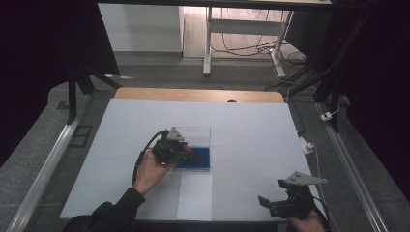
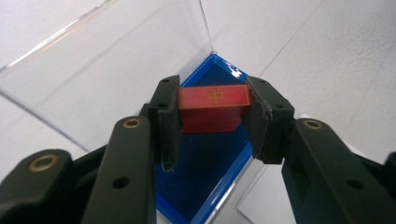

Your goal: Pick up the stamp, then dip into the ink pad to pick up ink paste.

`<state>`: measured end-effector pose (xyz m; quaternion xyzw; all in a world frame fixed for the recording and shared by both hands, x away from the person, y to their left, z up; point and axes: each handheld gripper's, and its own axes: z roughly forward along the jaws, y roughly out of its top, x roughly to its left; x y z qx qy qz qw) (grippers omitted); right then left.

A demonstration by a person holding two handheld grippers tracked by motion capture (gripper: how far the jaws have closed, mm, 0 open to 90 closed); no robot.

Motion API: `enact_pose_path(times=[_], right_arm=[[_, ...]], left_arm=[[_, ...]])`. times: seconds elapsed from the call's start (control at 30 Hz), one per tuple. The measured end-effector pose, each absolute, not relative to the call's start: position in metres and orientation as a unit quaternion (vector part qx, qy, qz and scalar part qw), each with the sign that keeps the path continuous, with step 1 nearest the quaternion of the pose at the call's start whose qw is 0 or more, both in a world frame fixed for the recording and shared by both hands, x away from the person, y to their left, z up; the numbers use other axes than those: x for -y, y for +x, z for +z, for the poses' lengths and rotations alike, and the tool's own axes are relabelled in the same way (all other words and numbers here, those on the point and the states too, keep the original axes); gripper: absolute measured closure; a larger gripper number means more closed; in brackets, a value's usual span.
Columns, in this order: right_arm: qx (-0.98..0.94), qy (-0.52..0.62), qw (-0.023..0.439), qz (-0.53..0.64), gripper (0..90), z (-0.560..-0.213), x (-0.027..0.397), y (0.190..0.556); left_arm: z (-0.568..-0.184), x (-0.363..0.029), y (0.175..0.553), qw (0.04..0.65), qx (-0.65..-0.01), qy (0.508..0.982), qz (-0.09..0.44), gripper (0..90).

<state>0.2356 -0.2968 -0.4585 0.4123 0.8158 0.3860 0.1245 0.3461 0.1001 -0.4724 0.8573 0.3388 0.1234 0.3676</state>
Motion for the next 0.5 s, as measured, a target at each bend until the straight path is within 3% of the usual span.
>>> enact_pose_path(times=[0.2, 0.5], right_arm=[[-0.816, 0.412, 0.124, 0.386, 1.6, -0.458, 0.297, 0.235], [-0.816, 0.412, 0.125, 0.387, 1.6, -0.458, 0.297, 0.235]], left_arm=[[-0.471, -0.108, 0.345, 0.378, -0.342, 0.855, 0.094, 58.1], [-0.477, -0.113, 0.346, 0.366, -0.351, 0.856, 0.095, 58.1]])
